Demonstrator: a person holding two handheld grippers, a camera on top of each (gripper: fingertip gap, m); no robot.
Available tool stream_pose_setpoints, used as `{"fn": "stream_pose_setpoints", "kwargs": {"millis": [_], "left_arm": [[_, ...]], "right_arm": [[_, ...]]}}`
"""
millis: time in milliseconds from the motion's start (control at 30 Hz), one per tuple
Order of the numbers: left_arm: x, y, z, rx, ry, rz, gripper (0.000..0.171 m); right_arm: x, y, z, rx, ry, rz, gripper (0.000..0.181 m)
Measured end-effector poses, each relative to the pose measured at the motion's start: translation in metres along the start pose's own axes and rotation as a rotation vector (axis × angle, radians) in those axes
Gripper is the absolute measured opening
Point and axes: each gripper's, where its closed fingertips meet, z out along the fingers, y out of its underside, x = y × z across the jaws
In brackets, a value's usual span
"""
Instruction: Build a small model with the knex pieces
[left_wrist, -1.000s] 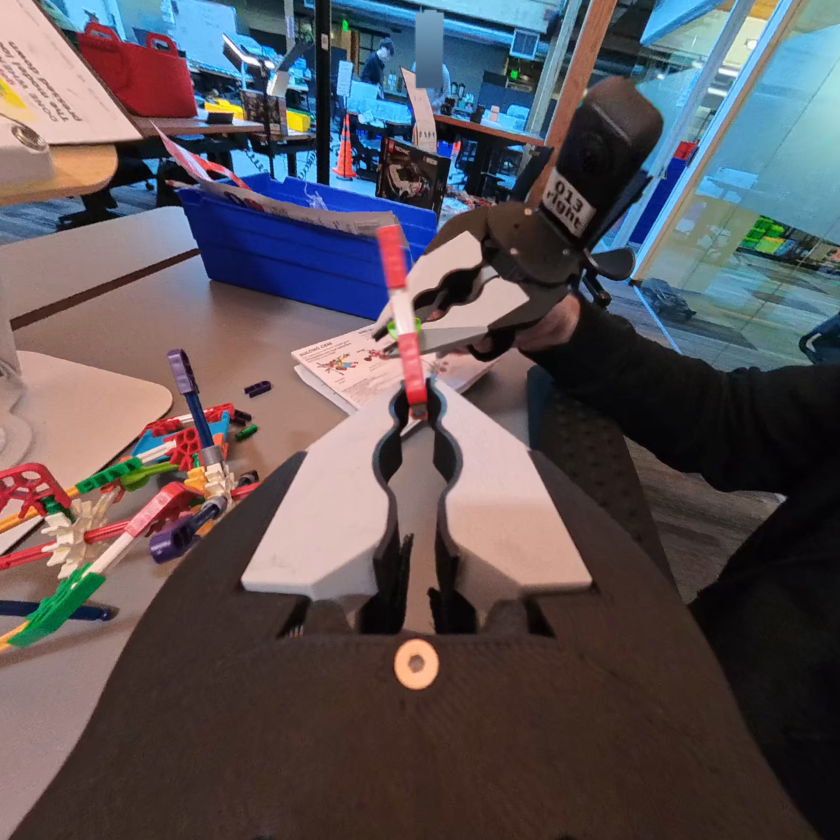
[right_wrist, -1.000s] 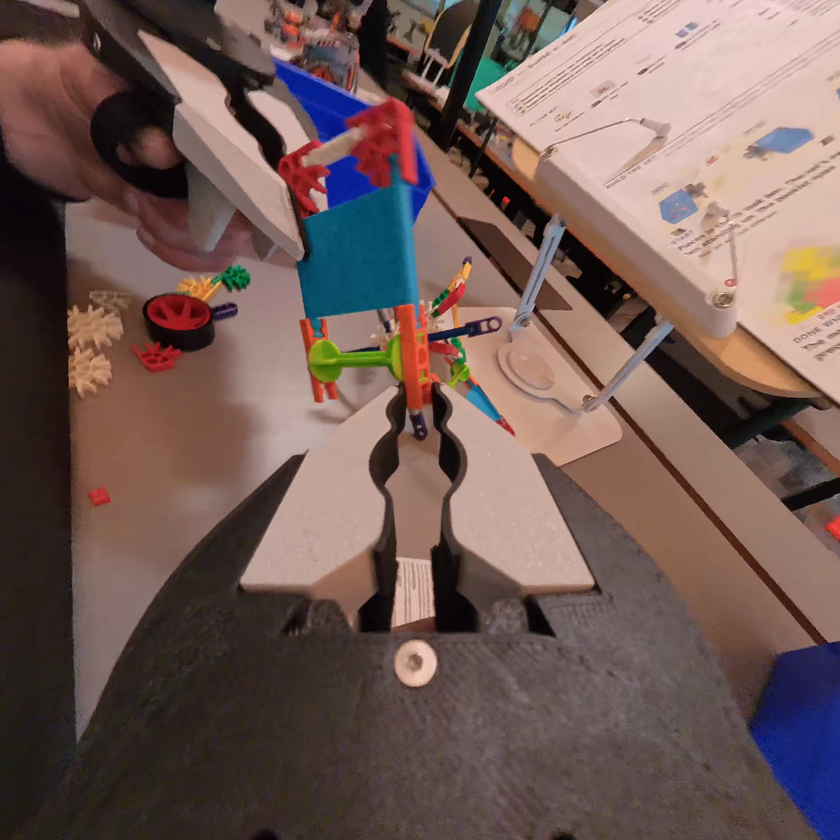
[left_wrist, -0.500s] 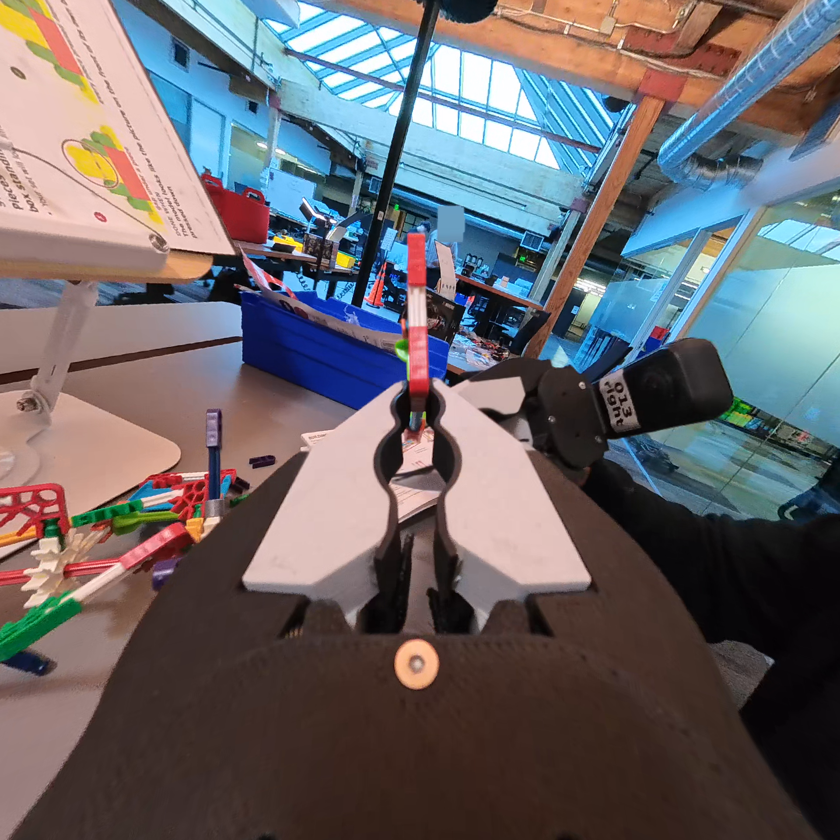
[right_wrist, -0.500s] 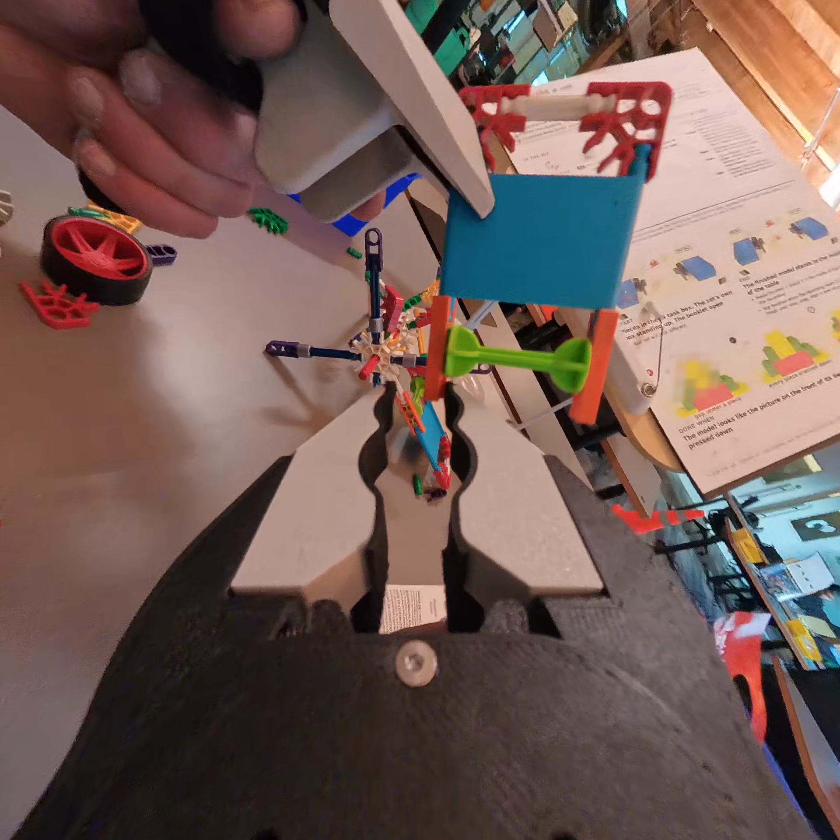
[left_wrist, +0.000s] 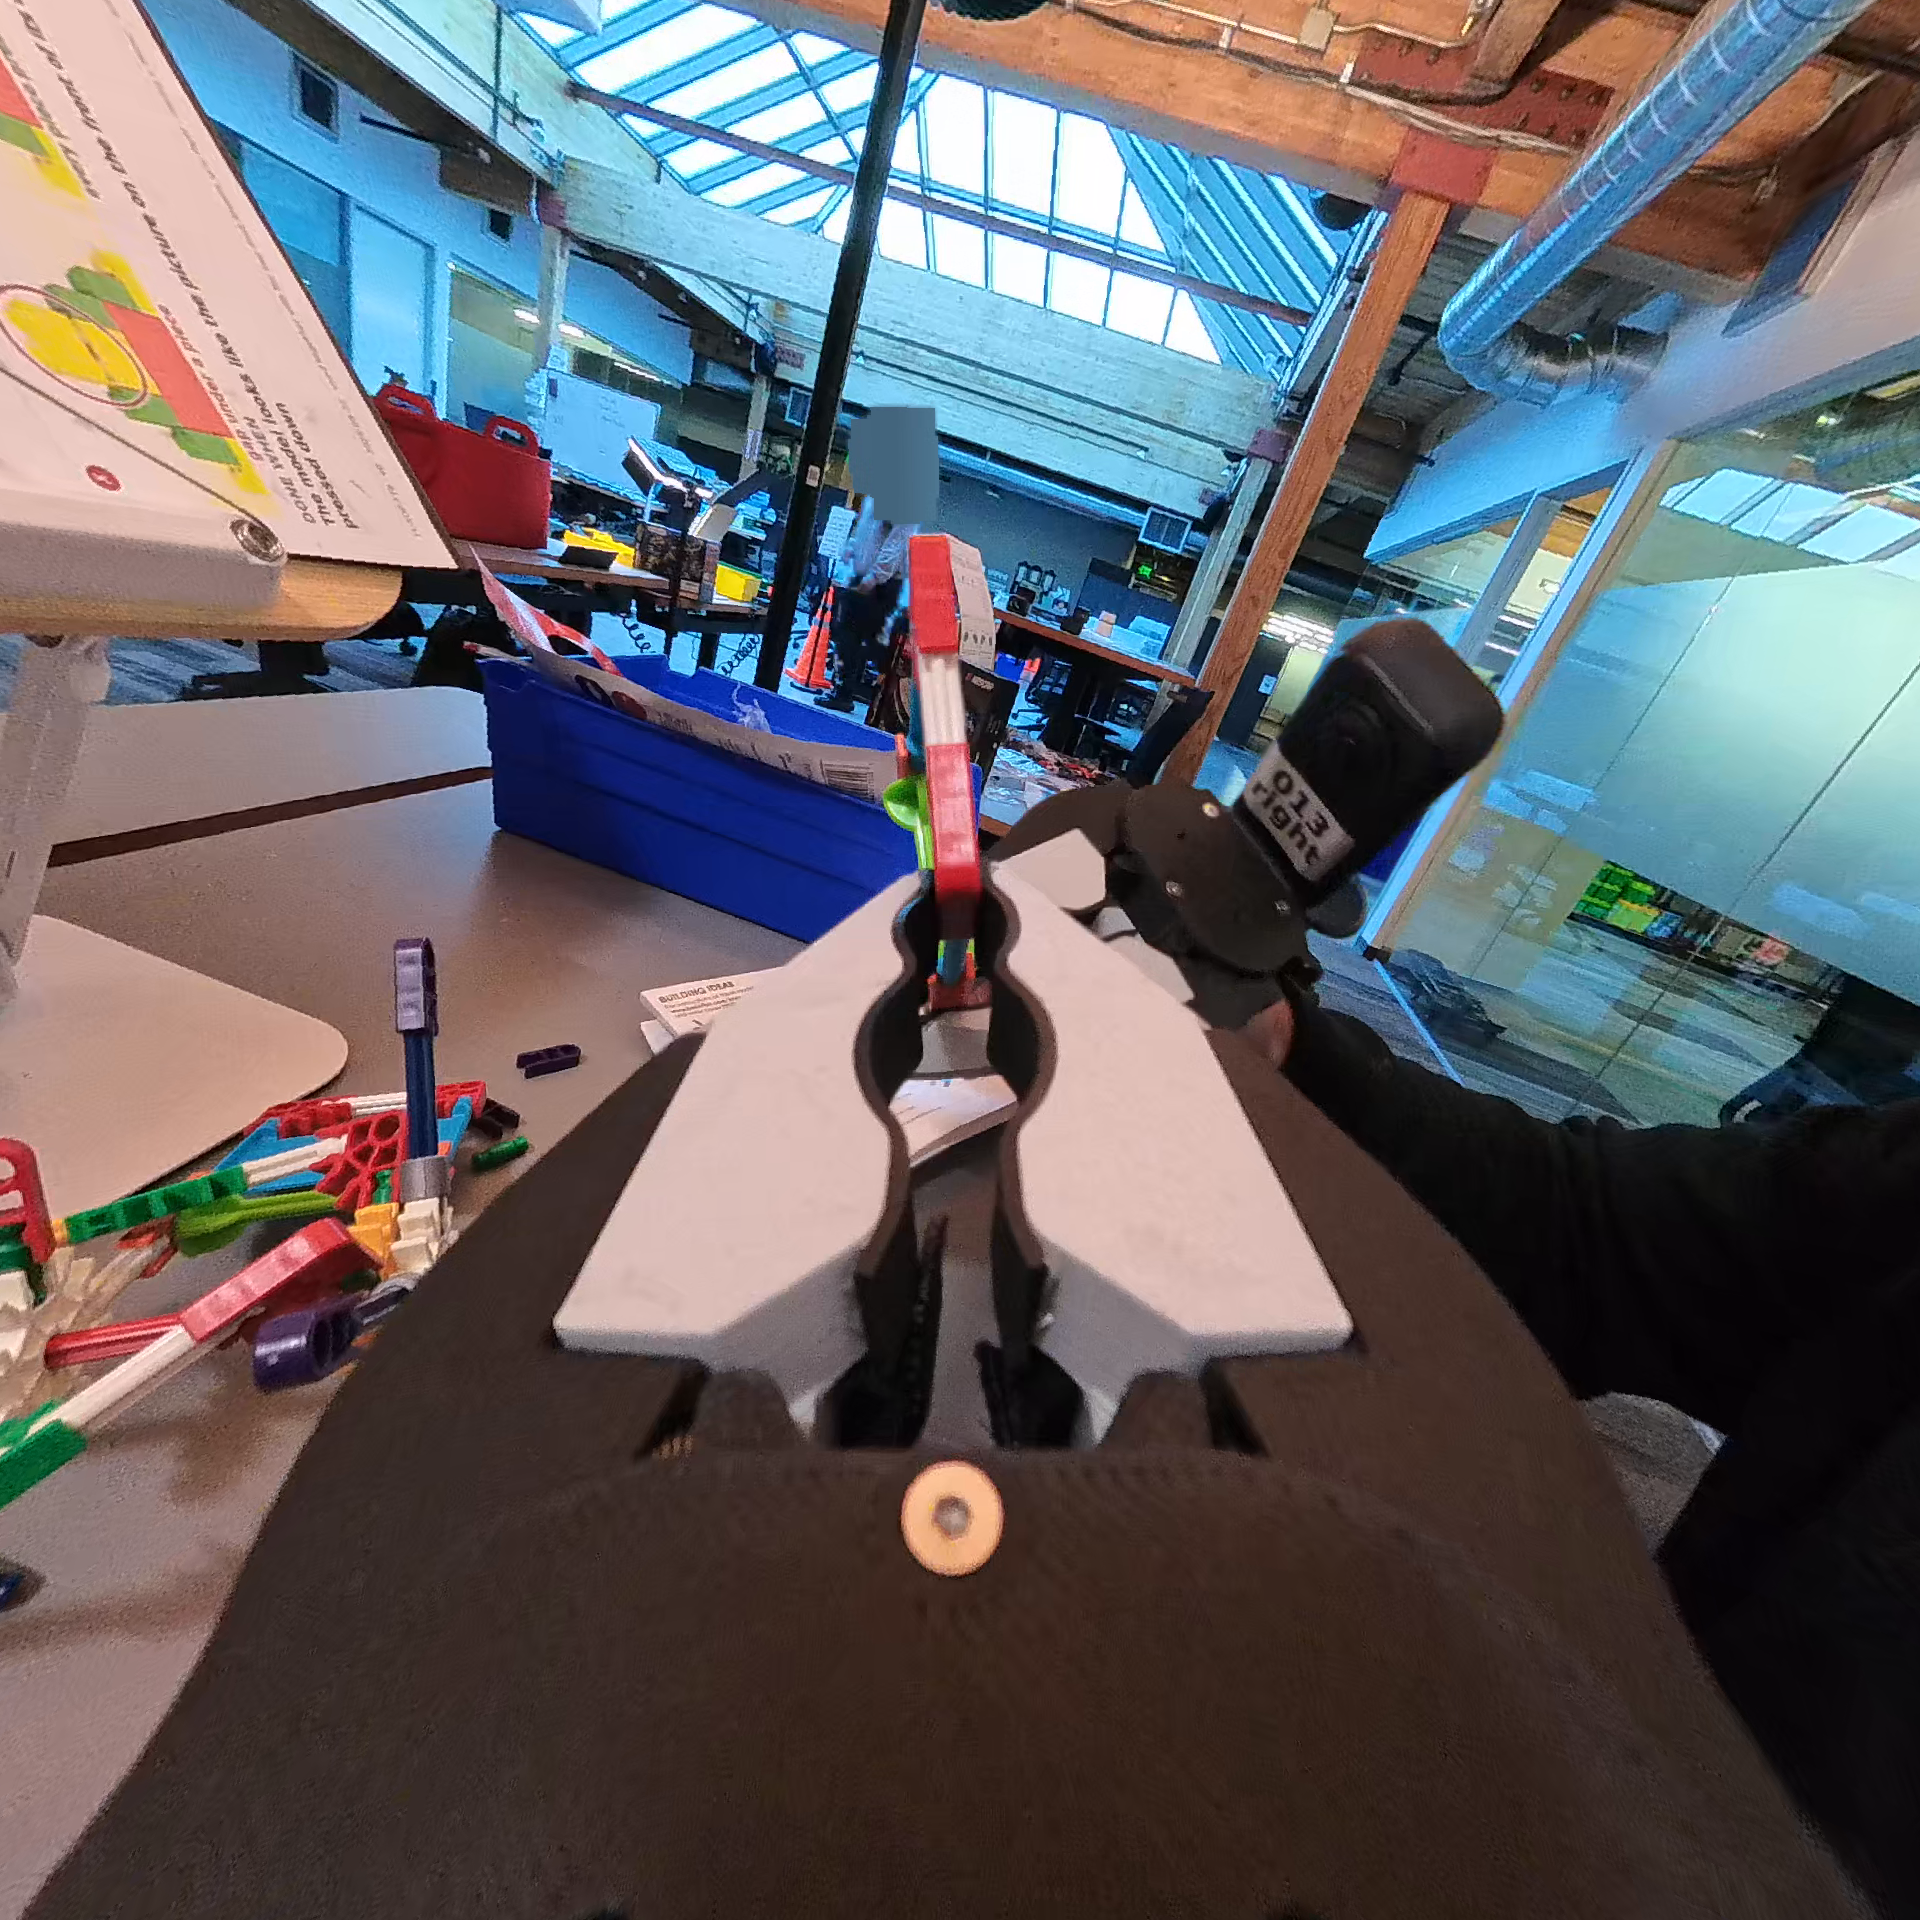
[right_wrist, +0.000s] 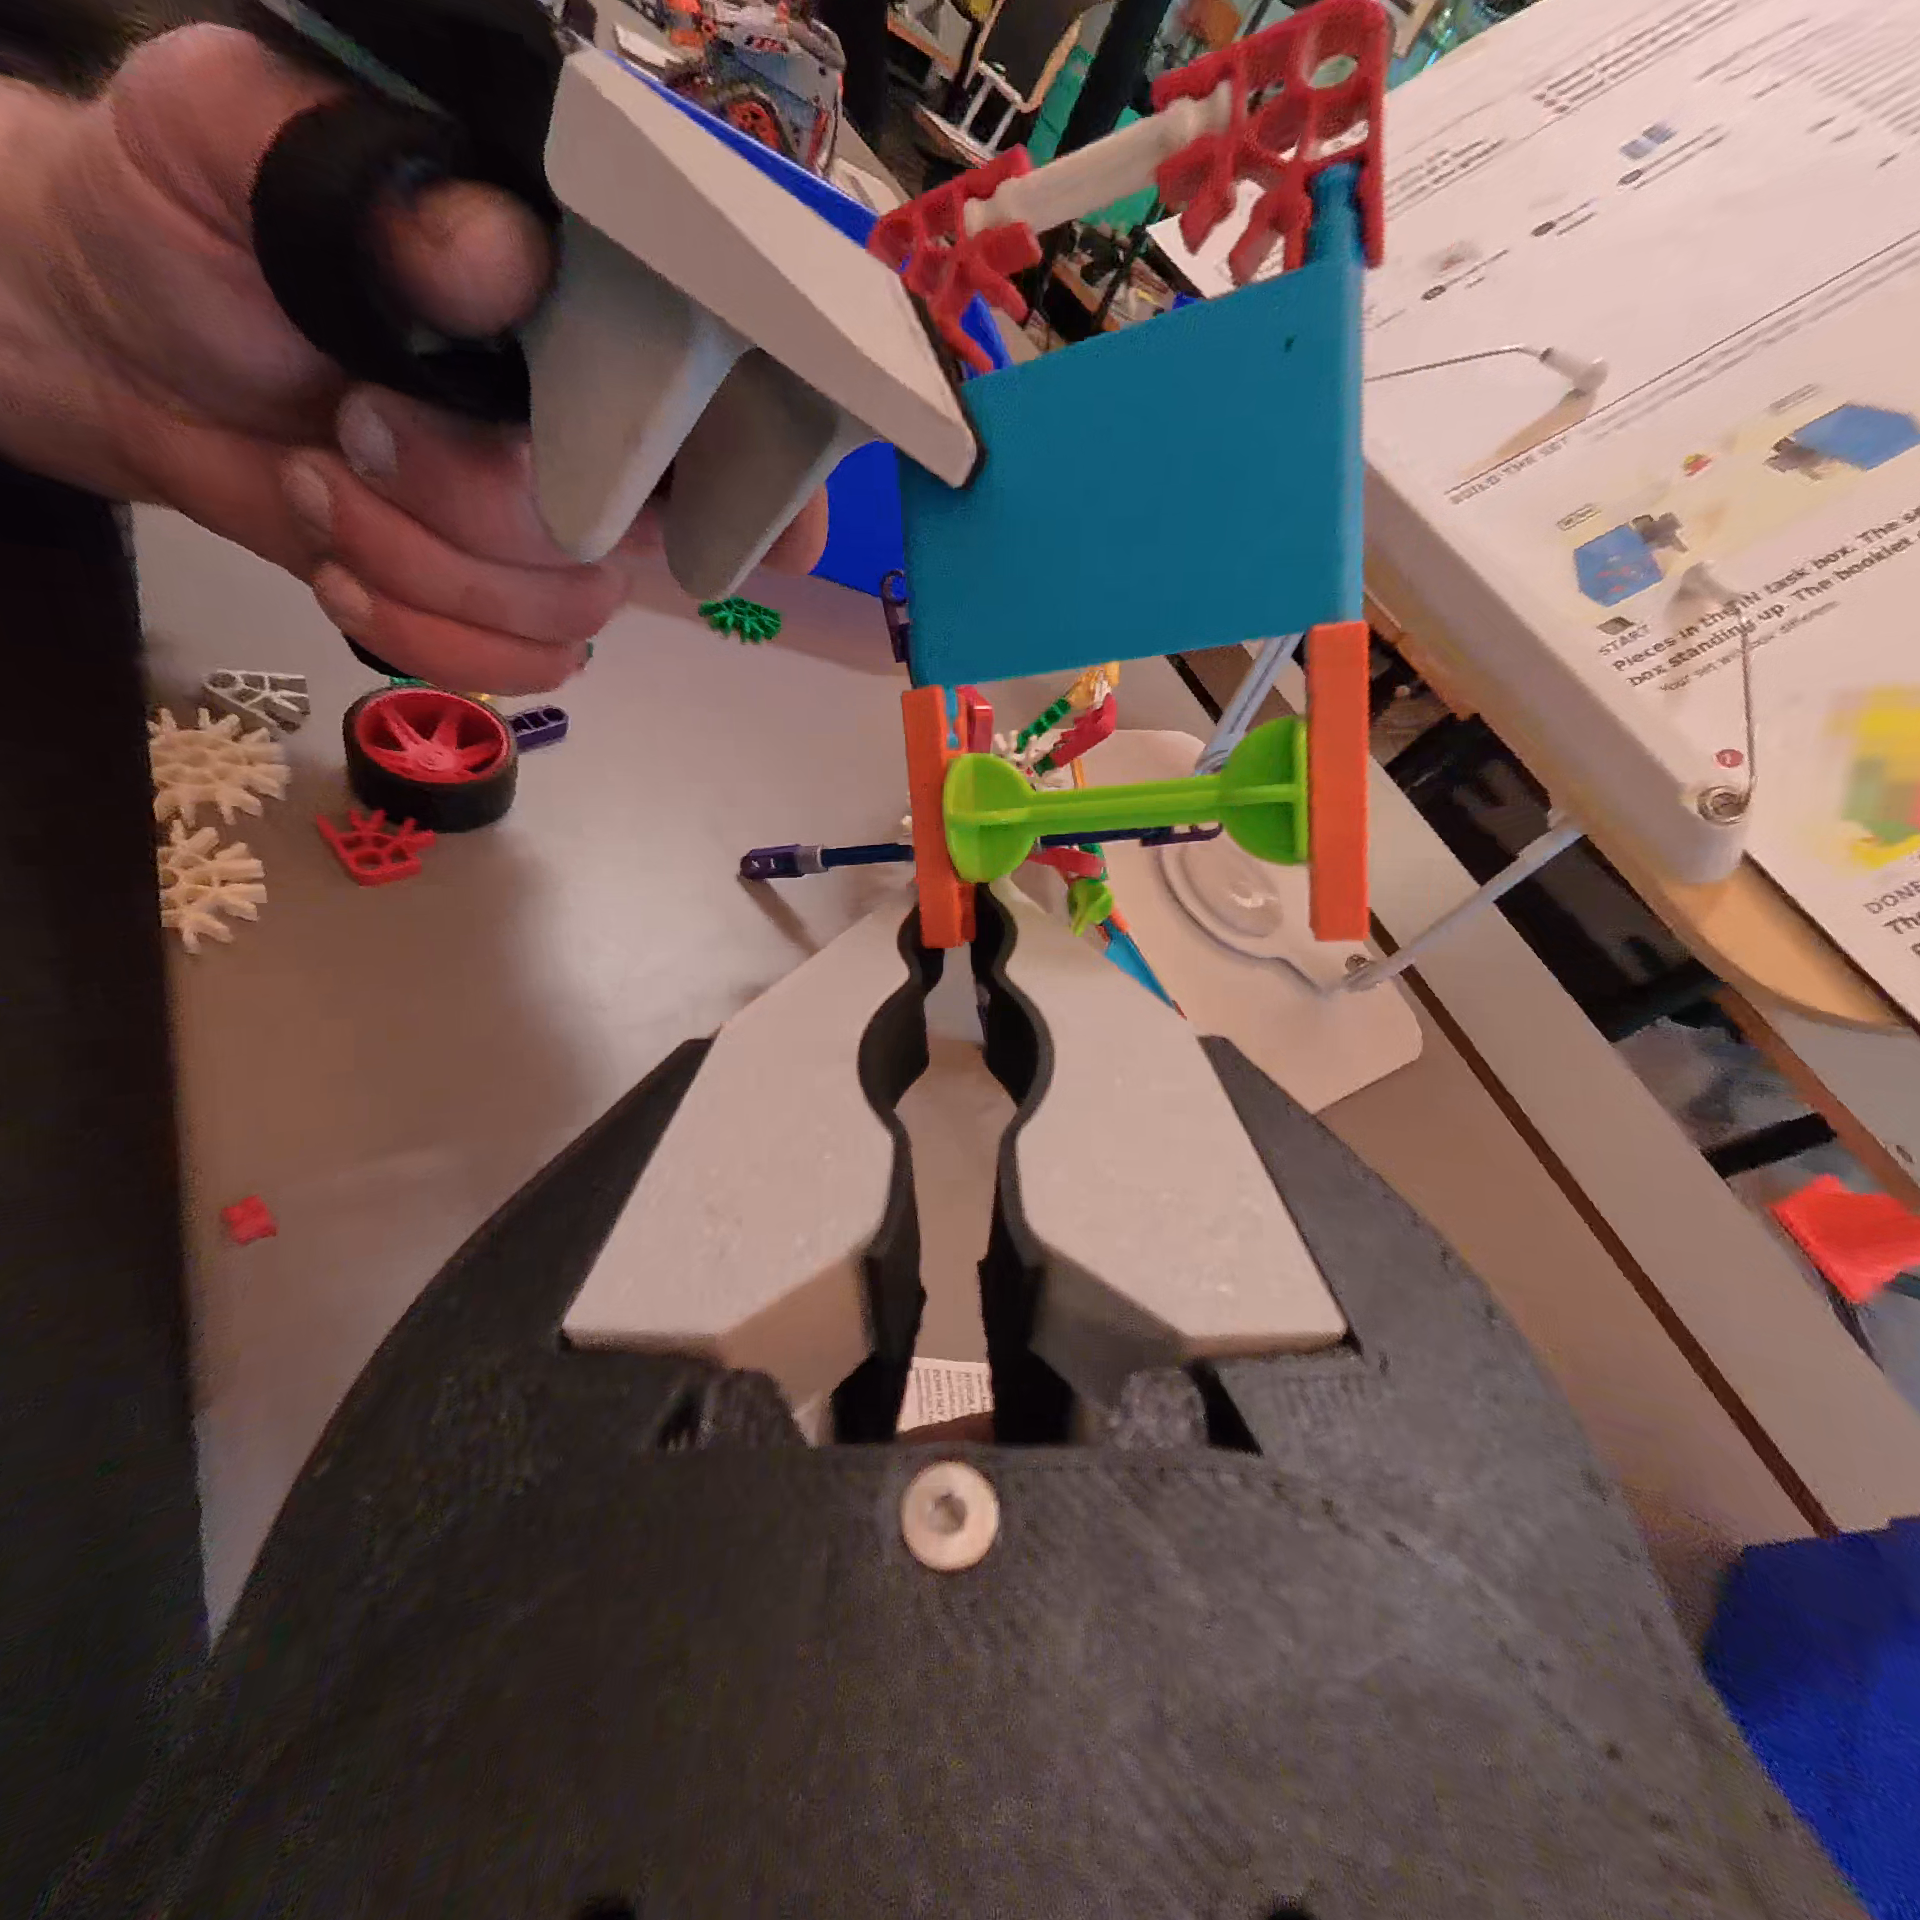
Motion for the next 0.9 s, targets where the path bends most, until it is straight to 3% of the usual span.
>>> {"fn": "stream_pose_setpoints", "kwargs": {"millis": [233, 333, 400, 433, 600, 900], "left_arm": [[0.005, 0.000, 0.000, -0.014, 0.044, 0.004, 0.004], [0.005, -0.005, -0.004, -0.030, 0.033, 0.052, 0.004], [0.004, -0.026, -0.014, 0.022, -0.011, 0.129, 0.003], [0.003, -0.041, -0.022, 0.061, -0.034, 0.156, 0.003], [-0.009, -0.073, -0.053, 0.157, -0.123, 0.148, 0.003], [-0.025, -0.076, -0.069, 0.163, -0.218, 0.108, 0.003]], "right_arm": [[-0.004, -0.003, -0.002, 0.016, -0.046, 0.017, 0.001], [0.002, -0.013, -0.004, 0.064, 0.008, 0.001, 0.003], [0.008, -0.020, -0.008, 0.092, 0.031, 0.015, 0.035], [0.011, -0.020, -0.011, 0.099, 0.038, 0.029, 0.040], [0.032, -0.015, -0.019, 0.109, 0.108, 0.036, 0.034], [0.086, -0.029, -0.026, 0.130, 0.250, 0.127, 0.036]]}}
